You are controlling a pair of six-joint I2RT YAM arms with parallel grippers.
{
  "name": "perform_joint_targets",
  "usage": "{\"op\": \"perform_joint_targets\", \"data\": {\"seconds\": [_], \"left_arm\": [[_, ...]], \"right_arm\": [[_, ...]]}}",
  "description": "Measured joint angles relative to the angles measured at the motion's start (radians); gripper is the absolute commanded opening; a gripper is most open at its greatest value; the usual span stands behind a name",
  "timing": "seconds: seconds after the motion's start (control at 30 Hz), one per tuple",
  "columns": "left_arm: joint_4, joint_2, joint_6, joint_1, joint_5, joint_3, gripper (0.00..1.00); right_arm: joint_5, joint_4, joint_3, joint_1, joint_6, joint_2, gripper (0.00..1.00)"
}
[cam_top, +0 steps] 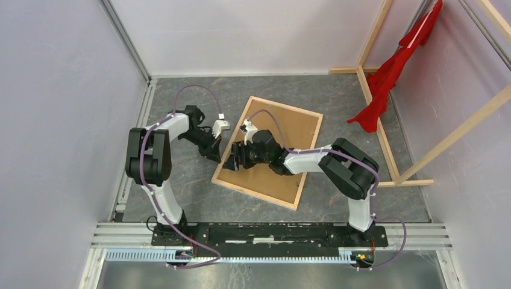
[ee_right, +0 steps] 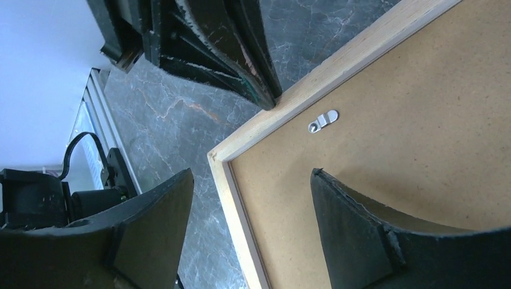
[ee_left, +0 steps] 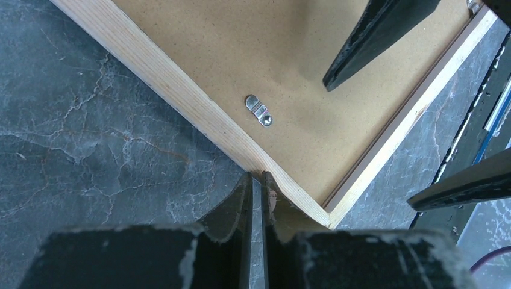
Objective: Put the photo into the frame
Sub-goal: Install the photo frame at the center of the board.
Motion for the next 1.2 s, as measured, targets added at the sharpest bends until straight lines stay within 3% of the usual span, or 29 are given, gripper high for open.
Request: {"op": "perform_joint_targets", "data": {"seconds": [0.23,0.43,0.5,0.8,1.2], "left_arm": [[0.0,0.001,-0.004,0.002,0.003,0.0,0.13],[0.001,0.002,-0.008,0.003,0.004,0.0,0.13],[0.001,0.002,-0.008,0.003,0.004,0.0,0.13],[0.001,0.002,-0.011,0.003,0.004,0.0,0.13],[0.002,0.002,-0.015,0.003,0.004,0.0,0.13]], "right_arm": [[-0.001,0.013,0.017,0.0,0.01,0.055,0.68],[0.001,0.018,0.04,0.0,0.008,0.086,0.31],[0.004,0.014,0.055,0.0,0.003,0.098,0.24],[0.043,-0.031,0.096,0.0,-0.014,0.119,0.11],[0.086,-0.078,0.097,-0.005,-0.032,0.119,0.1]]}}
